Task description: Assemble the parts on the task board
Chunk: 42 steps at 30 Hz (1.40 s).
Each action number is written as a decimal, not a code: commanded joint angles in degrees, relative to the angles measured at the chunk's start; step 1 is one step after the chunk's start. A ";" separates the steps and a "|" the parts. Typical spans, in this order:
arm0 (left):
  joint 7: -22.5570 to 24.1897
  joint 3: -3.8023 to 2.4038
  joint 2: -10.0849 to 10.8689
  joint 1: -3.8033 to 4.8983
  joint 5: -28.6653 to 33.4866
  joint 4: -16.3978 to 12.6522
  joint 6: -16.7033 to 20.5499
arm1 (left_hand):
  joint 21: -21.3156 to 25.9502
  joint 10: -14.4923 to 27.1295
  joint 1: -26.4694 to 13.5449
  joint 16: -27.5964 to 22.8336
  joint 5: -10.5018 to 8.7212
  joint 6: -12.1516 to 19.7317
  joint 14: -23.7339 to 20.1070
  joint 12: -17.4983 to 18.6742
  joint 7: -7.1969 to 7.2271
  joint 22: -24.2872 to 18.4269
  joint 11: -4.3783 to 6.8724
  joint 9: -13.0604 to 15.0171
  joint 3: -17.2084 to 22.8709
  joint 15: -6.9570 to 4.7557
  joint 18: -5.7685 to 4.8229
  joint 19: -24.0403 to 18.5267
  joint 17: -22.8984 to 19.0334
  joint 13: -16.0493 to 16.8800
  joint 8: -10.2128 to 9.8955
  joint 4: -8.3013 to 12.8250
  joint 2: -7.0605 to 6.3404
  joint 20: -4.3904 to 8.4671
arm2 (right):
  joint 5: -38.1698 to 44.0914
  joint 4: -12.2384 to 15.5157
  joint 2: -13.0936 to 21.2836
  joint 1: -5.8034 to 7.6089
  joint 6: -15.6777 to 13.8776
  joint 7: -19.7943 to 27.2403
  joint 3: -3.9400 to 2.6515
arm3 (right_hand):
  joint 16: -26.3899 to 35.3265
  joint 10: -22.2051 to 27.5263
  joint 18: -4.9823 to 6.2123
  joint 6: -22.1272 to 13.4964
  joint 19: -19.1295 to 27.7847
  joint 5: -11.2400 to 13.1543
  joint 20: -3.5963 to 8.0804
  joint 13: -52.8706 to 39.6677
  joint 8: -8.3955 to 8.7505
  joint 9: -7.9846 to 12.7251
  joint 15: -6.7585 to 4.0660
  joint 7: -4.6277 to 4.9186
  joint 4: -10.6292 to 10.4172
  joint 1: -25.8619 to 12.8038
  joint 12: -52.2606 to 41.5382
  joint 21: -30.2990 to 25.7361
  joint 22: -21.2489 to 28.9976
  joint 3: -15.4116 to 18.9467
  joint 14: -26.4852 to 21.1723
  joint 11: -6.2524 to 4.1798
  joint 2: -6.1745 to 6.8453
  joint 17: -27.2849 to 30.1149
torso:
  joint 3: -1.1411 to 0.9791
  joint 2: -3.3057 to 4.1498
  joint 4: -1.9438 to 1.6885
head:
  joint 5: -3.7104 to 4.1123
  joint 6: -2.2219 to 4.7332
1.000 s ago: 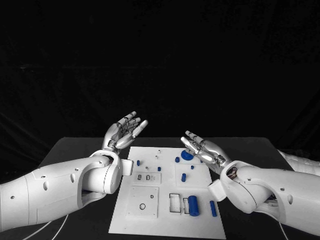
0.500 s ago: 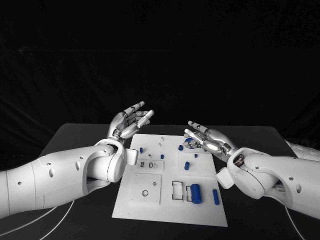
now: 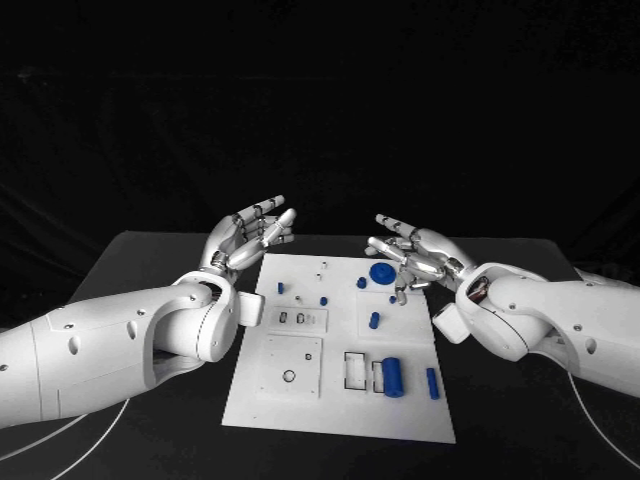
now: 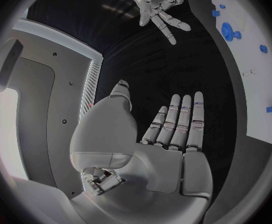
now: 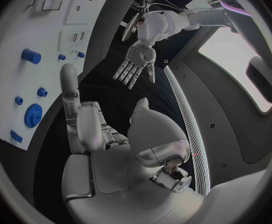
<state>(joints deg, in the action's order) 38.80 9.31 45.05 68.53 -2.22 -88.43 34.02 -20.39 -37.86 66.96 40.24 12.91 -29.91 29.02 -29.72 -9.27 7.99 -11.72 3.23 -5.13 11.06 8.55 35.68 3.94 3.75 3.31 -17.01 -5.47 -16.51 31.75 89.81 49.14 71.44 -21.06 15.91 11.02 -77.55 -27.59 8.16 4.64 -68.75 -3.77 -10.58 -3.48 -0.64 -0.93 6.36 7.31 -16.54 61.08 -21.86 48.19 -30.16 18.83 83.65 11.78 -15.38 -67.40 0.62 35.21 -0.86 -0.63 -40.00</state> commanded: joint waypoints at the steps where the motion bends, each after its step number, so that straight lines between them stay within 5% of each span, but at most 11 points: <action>1: -1.18 0.25 0.58 0.48 -1.69 -1.08 -0.68 | -0.65 -2.27 -0.51 0.45 -0.49 -1.05 2.08 -0.44 -3.26 0.16 0.58 0.11 0.51 -0.58 1.37 0.88 0.21 0.16 0.38 0.01 0.42 0.02 | 3.81 -1.10 -0.36 1.24 1.91 -0.62 -0.04 | -10.89 -2.25 -2.25 0.93 -2.70 0.22 -0.87 0.06 -0.35 -0.13 1.30 7.12 0.03 0.78 0.56 14.76 -17.07 -0.13 3.55 0.45 -0.32 -15.82 | 0.09 0.98 -0.45 | 0.28 -0.23; 5: -2.70 1.24 1.44 1.40 -3.08 -2.02 -0.42 | -0.81 -5.59 -0.45 1.13 -0.70 -8.67 4.98 -1.04 -3.55 0.05 1.37 1.10 0.69 -1.34 1.62 0.82 0.66 0.45 2.37 0.08 1.25 0.06 | 6.97 -2.71 -0.82 2.89 3.91 -2.27 -0.04 | -12.45 -7.66 -5.93 4.18 -13.50 -1.13 -2.79 -0.52 -0.82 -0.67 2.19 6.08 -0.06 0.36 -0.45 36.20 -48.01 0.35 6.35 0.56 -0.24 -22.60 | 0.21 1.67 -0.64 | 0.64 -0.34; 6: -3.09 1.54 1.64 1.67 -3.37 -2.21 -0.40 | -0.77 -5.80 -0.42 1.13 -0.70 -9.36 5.16 -1.02 -3.50 0.00 1.40 1.18 0.67 -1.37 1.63 0.71 0.70 0.46 2.62 0.08 1.25 0.06 | 8.44 -3.16 -0.98 3.33 4.44 -3.02 -0.04 | -12.43 -9.77 -7.93 5.82 -20.43 -1.14 -3.02 -0.96 -1.16 -0.96 1.87 5.56 -0.02 0.27 -1.28 41.30 -58.69 0.80 6.12 0.41 0.24 -22.12 | 0.24 1.89 -0.69 | 0.73 -0.30; 7: -3.32 1.67 1.73 1.79 -3.47 -2.28 -0.41 | -0.76 -5.97 -0.39 1.14 -0.70 -9.55 5.29 -1.03 -3.45 -0.02 1.43 1.20 0.66 -1.40 1.65 0.69 0.72 0.48 2.74 0.09 1.27 0.06 | 9.15 -3.40 -1.09 3.55 4.69 -3.40 -0.04 | -12.36 -10.48 -8.16 6.51 -21.24 -1.19 -3.19 -1.10 -1.21 -1.05 1.43 5.38 -0.01 0.27 -1.43 41.81 -59.84 0.96 5.54 -0.13 0.26 -20.90 | 0.26 2.01 -0.72 | 0.78 -0.31; 10: -4.47 2.10 2.07 2.22 -3.94 -2.50 -0.57 | -0.87 -6.56 -0.32 1.19 -0.72 -10.19 5.73 -1.08 -3.39 -0.03 1.55 1.30 0.61 -1.52 1.74 0.80 0.83 0.58 3.23 0.09 1.28 0.07 | 12.32 -4.61 -1.74 4.41 5.25 -5.17 -0.04 | -12.39 -14.38 -8.16 12.60 -21.25 -5.11 -2.63 -1.90 -2.78 -2.16 0.54 4.62 0.42 2.61 -2.90 41.81 -59.84 0.76 5.92 -1.06 1.14 -21.51 | 0.38 2.44 -0.77 | 0.95 -0.42; 13: -5.73 2.32 2.23 2.50 -4.66 -2.49 -1.05 | -0.97 -6.66 -0.21 1.01 -0.71 -12.69 5.93 -0.73 -3.76 -0.09 1.39 1.93 0.53 -1.50 1.75 0.83 0.95 0.61 5.22 0.08 1.31 0.06 | 16.54 -5.69 -2.29 4.88 4.94 -7.07 -0.04 | -12.45 -17.00 -8.16 25.85 -21.25 -4.69 -1.88 -1.82 -6.43 -4.55 -0.38 3.77 1.35 6.54 -3.01 41.81 -59.84 -0.57 6.35 -1.98 1.65 -22.60 | 0.49 2.92 -0.90 | 1.25 -0.52; 16: -7.01 2.46 2.42 2.80 -5.40 -2.59 -1.75 | -1.06 -6.46 -0.01 0.77 -0.70 -15.32 6.03 -0.29 -3.43 -0.18 1.52 2.76 0.54 -1.57 1.79 0.92 1.08 0.64 7.53 0.09 1.44 0.08 | 22.16 -6.55 -2.76 5.26 3.71 -9.24 -0.04 | -12.45 -19.78 -8.16 39.73 -21.25 -1.92 -1.01 -1.33 -10.76 -6.94 -1.32 3.88 5.16 12.42 -2.53 41.81 -59.84 -3.44 6.35 -2.97 2.59 -22.60 | 0.57 3.35 -1.01 | 1.57 -0.58; 20: -8.11 2.56 2.74 3.18 -5.90 -2.96 -2.35 | -1.09 -6.30 0.15 0.70 -0.70 -15.88 6.16 -0.11 -3.31 -0.24 1.58 3.05 0.58 -1.62 1.81 1.01 1.16 0.66 8.31 0.10 1.55 0.09 | 29.69 -7.44 -3.33 5.56 1.60 -11.60 -0.04 | -12.45 -24.56 -8.16 46.24 -21.25 -0.71 0.45 -0.19 -11.43 -7.18 -2.73 2.89 9.32 17.93 -0.31 41.81 -59.84 -6.40 6.35 -4.19 4.35 -22.60 | 0.70 3.93 -1.09 | 1.88 -0.66; 25: -8.68 2.61 3.22 3.65 -6.23 -3.64 -2.69 | -1.09 -6.18 0.19 0.71 -0.71 -15.84 6.21 -0.03 -3.32 -0.25 1.57 3.08 0.58 -1.63 1.81 1.03 1.18 0.64 8.39 0.10 1.54 0.09 | 40.98 -9.00 -4.62 5.70 -0.49 -14.44 -0.05 | -12.45 -27.93 -8.16 49.68 -21.25 -0.32 1.19 0.00 -10.15 -6.44 -3.47 1.23 12.00 22.21 3.68 41.81 -59.84 -8.61 6.35 -5.14 5.40 -22.60 | 0.79 4.58 -1.17 | 2.26 -0.79; 32: -9.01 2.63 3.74 4.06 -6.33 -4.40 -2.96 | -1.07 -5.83 0.23 0.67 -0.71 -15.55 6.24 0.20 -3.39 -0.29 1.51 3.11 0.59 -1.62 1.80 1.02 1.23 0.59 8.48 0.09 1.59 0.08 | 53.14 -11.62 -7.08 5.44 0.82 -18.13 -0.06 | -12.45 -28.90 -8.16 50.86 -21.25 0.54 2.56 0.00 -7.61 -5.15 -4.96 -0.64 12.77 24.39 9.19 41.81 -59.84 -9.82 6.35 -6.17 6.31 -22.60 | 0.81 4.97 -1.33 | 2.49 -0.70; 42: -9.07 2.64 4.01 4.23 -6.64 -4.90 -3.02 | -0.98 -5.52 0.36 0.53 -0.69 -15.18 6.07 0.43 -3.47 -0.38 1.43 3.14 0.59 -1.55 1.76 0.89 1.24 0.56 8.57 0.10 1.55 0.07 | 61.50 -14.34 -10.17 4.40 4.96 -21.70 -0.08 | -12.45 -29.12 -8.16 50.68 -21.25 0.76 3.50 0.00 -5.70 -4.24 -5.87 -0.87 12.87 25.24 12.37 41.81 -59.84 -10.31 6.35 -6.73 7.09 -22.60 | 0.88 5.11 -1.64 | 2.92 -0.86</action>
<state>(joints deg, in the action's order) 29.70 11.98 49.08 72.58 -8.17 -93.12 32.10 -21.30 -43.71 67.16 41.14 12.42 -45.35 34.92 -29.61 -11.65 7.69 -10.23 6.28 -4.85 9.42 9.38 36.60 5.08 4.31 11.65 -17.04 -4.14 -16.30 87.57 75.67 39.15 75.91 -18.55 -3.12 10.96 -89.77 -56.49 0.38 55.45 -84.01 -3.21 -7.36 -3.49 -6.61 -5.22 0.89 6.78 -3.62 85.90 -9.62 89.79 -74.93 8.92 84.13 5.37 -8.20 -74.93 1.44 40.28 -2.47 2.29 -40.72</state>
